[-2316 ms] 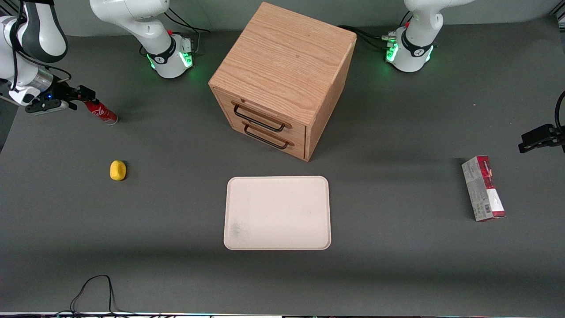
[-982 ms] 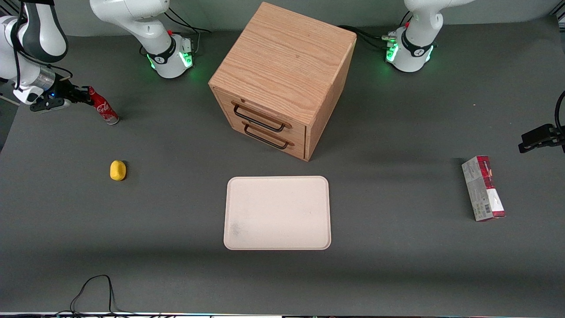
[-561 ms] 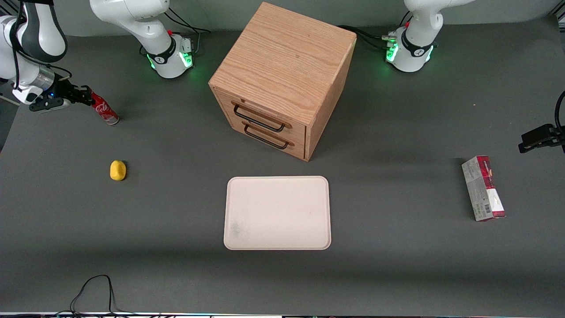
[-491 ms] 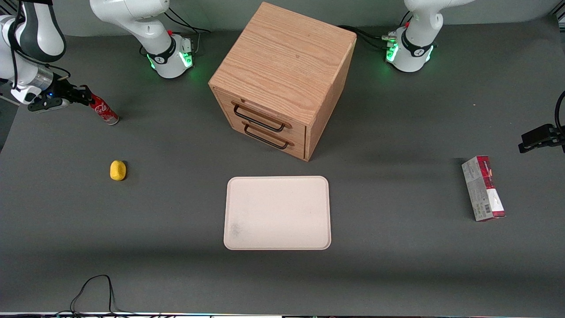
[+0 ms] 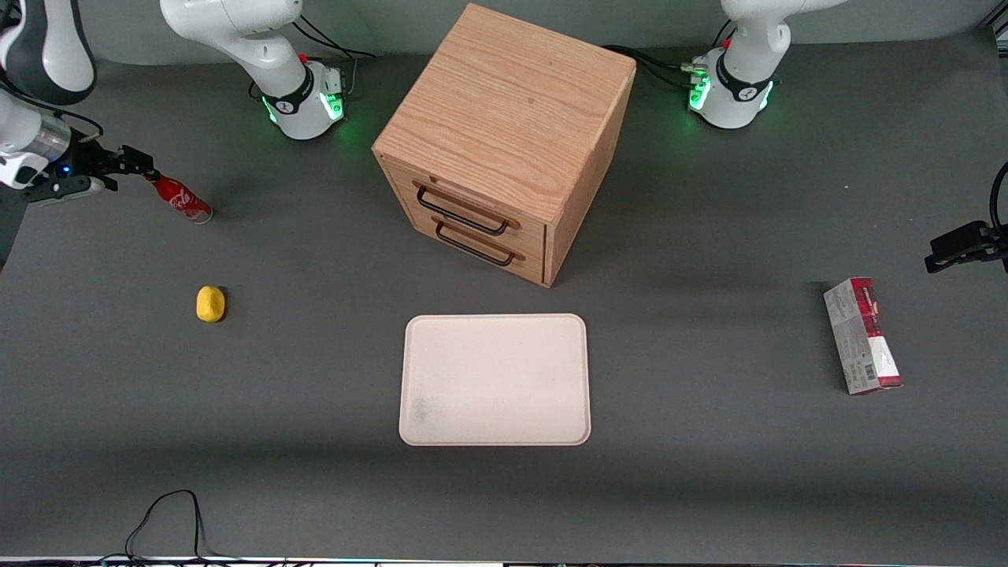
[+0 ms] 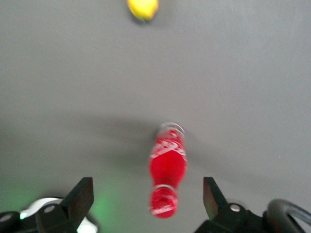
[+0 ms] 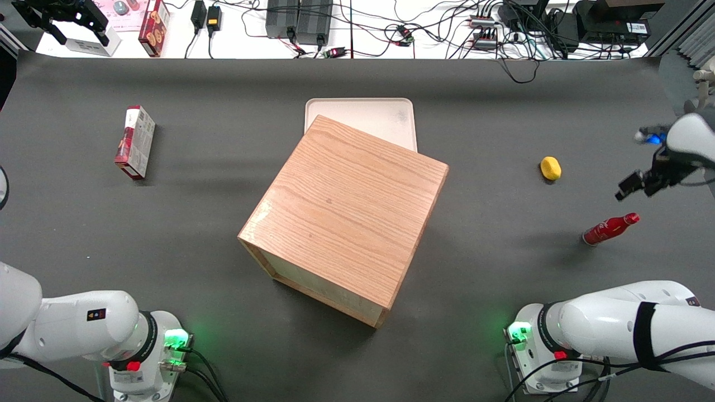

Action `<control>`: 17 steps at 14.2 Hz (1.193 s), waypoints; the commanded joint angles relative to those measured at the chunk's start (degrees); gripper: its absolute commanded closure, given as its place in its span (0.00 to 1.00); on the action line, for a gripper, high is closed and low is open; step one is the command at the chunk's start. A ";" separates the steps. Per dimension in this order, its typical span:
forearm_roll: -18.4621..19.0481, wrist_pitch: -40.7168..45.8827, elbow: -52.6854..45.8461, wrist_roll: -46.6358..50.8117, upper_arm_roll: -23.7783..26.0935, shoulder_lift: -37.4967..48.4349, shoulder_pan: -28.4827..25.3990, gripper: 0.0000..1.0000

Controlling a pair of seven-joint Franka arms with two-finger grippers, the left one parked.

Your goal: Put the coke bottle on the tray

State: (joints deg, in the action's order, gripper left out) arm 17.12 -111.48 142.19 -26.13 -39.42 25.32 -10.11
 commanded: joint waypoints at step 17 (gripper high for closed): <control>1.65 14.82 -2.57 12.41 14.65 11.05 2.38 0.00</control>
State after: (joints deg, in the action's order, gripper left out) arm 14.22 -91.61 130.32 -13.72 -21.94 31.29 -7.96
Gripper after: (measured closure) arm 0.000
